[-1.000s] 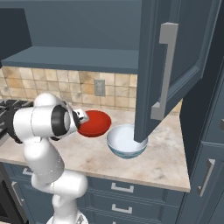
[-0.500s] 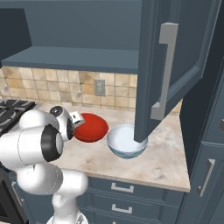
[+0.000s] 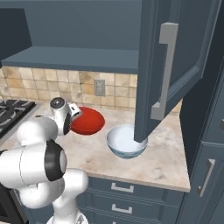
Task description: Open the cabinet. Pick the bowls from the counter and place them in the cabinet. Then close the cabinet.
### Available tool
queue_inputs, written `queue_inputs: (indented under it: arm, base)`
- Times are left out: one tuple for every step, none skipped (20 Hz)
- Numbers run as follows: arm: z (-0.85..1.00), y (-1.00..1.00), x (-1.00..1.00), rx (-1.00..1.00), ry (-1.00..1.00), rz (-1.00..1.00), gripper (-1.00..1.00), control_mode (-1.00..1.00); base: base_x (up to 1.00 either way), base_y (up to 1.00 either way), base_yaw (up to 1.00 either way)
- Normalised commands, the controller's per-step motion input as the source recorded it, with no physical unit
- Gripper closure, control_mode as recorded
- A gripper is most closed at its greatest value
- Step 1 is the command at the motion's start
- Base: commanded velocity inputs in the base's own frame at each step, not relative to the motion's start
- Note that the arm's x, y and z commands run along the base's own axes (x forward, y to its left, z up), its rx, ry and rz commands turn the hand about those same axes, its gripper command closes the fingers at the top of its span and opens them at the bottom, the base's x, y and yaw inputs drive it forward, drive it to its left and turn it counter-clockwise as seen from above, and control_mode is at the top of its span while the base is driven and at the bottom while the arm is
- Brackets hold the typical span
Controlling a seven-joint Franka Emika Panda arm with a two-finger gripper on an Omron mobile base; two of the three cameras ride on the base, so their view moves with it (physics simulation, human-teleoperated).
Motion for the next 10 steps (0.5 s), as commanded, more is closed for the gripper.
queue_inputs:
  arm:
    - [0.50,0.23,-0.04,-0.04,0.02,0.13,1.00,-1.00]
    - [0.45,0.24,-0.11,-0.06,0.08,0.11,1.00,-1.00]
    - [0.36,0.26,-0.16,-0.07,0.09,0.11,1.00,-1.00]
    - [0.29,0.26,-0.28,-0.08,0.07,0.10,1.00,-1.00]
    - [0.26,0.26,-0.29,-0.09,0.11,0.09,1.00,-1.00]
    - [0.21,0.24,-0.37,-0.09,0.10,0.07,1.00,-1.00]
    - [0.23,0.20,-0.37,-0.08,0.10,0.06,1.00,-1.00]
    - [0.23,0.20,-0.34,-0.07,0.11,0.05,1.00,-1.00]
    - [0.21,0.17,-0.37,-0.06,0.10,0.05,1.00,-1.00]
    - [0.21,0.08,-0.42,-0.05,0.10,0.03,1.00,-1.00]
  base:
    - [0.00,0.00,0.00]
    - [0.00,0.00,0.00]
    - [0.00,0.00,0.00]
    - [0.00,0.00,0.00]
    - [0.00,0.00,0.00]
    - [0.00,0.00,0.00]
    - [0.00,0.00,0.00]
    - [0.00,0.00,0.00]
    - [0.00,0.00,0.00]
    - [0.00,0.00,0.00]
